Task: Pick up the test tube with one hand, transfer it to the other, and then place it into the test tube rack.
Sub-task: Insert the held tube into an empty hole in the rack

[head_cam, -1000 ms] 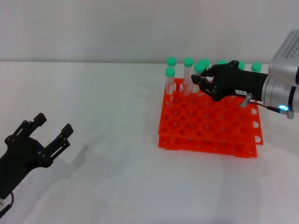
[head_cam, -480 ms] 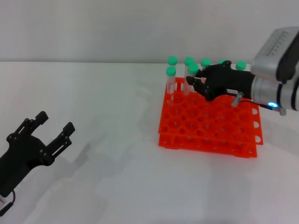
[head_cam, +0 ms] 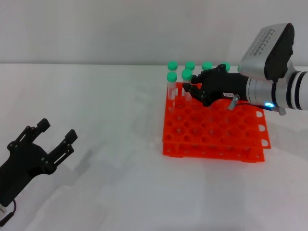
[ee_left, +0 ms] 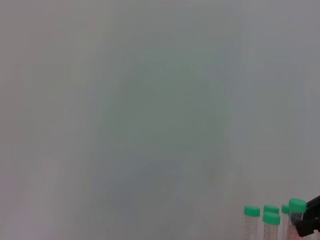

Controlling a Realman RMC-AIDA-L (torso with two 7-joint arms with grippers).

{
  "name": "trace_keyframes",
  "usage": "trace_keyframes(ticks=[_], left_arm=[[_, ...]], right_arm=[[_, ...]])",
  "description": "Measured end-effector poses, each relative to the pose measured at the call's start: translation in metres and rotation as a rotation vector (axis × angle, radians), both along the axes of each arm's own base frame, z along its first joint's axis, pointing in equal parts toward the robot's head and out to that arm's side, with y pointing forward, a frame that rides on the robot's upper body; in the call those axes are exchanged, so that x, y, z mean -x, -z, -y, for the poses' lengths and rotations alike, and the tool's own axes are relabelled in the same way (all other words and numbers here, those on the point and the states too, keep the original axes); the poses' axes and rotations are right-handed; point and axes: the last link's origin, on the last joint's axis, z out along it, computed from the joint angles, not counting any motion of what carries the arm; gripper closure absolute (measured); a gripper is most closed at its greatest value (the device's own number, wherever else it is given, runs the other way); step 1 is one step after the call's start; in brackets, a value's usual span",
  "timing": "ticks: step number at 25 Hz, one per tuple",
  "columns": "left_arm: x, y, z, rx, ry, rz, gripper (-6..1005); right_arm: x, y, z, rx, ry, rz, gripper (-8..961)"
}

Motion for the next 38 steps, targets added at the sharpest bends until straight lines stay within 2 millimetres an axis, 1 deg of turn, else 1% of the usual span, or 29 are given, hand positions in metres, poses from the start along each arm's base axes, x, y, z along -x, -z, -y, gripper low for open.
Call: trace_keyframes(ticks=[8,20,24,28,29,30,33,36,38], left_arm=[[-0.001,0.000,0.000,0.000,0.005,0.003,195],[-0.004,0.001,-0.003,0.003,0.020,0.006,195],[-0.005,0.001,-0.003,0.005,0.027,0.011,194],[-0.005,0.001,-0.003,0.004,0.027,0.011,194],[-0.005,0.001,-0.003,0.002,0.026,0.012,194],[-0.005,0.000,-0.003,0.001,0.026,0.012,194],[-0.005,-0.001,-0.004,-0.003,0.026,0.012,194],[-0.005,-0.002,-0.005,-0.008,0.027,0.013,194],[-0.006,-0.002,-0.007,-0.013,0.033,0.011,194]], right_arm=[[-0.002,-0.001,-0.002,-0.011,0.007,0.008,659],[-0.010,0.001,0.002,-0.025,0.014,0.020,649],[-0.010,0.000,0.002,-0.028,0.017,0.014,566],[-0.010,-0.004,0.007,-0.028,0.005,-0.006,484],[-0.012,-0.008,0.012,-0.027,-0.007,-0.024,463],[-0.012,-0.008,0.012,-0.027,-0.007,-0.024,443],[-0.016,-0.014,0.023,-0.024,-0.021,-0.052,392],[-0.026,-0.019,0.035,-0.020,-0.019,-0.074,346],[-0.034,-0.024,0.042,-0.027,-0.012,-0.084,346]])
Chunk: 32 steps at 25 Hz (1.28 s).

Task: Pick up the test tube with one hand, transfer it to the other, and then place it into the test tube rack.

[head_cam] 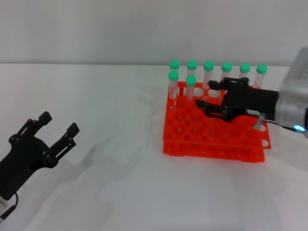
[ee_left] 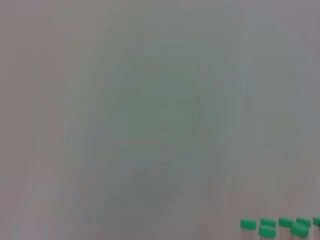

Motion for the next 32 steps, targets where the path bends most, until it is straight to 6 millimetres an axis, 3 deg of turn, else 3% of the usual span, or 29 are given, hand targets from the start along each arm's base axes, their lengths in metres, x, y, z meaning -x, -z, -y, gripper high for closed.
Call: trace_keyframes(ticks=[6,9,19,23,32], left_arm=[[0.001,-0.009,-0.005,-0.062,-0.009,0.008,195],[0.003,-0.016,-0.008,-0.115,-0.025,0.018,195],[0.012,-0.037,-0.011,-0.257,-0.082,0.064,195],[0.017,-0.043,-0.008,-0.311,-0.097,0.070,195],[0.027,-0.048,0.000,-0.377,-0.134,0.085,194]], right_arm=[[-0.025,-0.023,0.015,-0.052,0.053,-0.058,347],[-0.044,-0.044,0.023,-0.096,0.092,-0.140,346],[-0.130,-0.106,0.077,-0.439,0.147,-0.447,351],[-0.154,-0.112,0.101,-0.585,0.170,-0.496,358],[-0.174,-0.105,0.120,-0.693,0.236,-0.474,358]])
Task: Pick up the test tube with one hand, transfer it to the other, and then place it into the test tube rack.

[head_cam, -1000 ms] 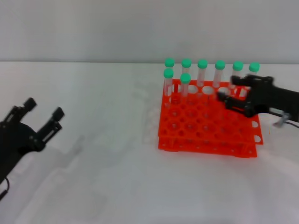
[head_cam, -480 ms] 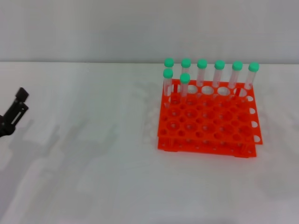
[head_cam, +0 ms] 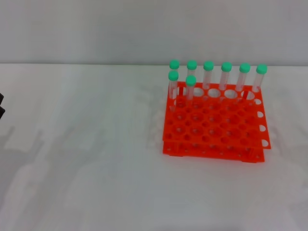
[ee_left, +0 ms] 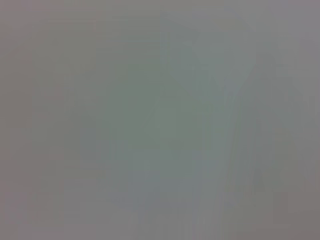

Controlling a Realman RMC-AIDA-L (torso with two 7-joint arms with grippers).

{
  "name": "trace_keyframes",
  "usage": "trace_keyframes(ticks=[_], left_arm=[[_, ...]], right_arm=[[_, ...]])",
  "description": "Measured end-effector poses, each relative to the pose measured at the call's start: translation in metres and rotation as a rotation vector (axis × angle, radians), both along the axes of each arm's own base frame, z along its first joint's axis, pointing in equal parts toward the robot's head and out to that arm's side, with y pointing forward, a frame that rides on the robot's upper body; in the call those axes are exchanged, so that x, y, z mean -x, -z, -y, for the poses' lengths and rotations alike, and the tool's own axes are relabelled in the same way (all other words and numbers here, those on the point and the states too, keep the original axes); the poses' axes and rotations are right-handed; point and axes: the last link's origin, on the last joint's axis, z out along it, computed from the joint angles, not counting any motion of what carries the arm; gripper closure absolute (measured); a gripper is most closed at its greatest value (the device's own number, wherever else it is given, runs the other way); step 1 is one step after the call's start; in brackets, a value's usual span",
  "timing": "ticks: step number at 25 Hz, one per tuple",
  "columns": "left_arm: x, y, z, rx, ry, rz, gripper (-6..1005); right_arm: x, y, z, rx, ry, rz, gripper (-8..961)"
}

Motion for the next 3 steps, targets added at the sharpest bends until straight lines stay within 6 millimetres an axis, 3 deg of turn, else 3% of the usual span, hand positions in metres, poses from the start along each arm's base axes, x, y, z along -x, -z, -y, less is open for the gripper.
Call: trace_keyframes(ticks=[3], left_arm=[[0.0000,0.0007,0.0003,0.001,-0.001,0.001,194]], right_arm=[[-0.0016,0.0031,0.0021,-0.002,0.009,0.009,358]])
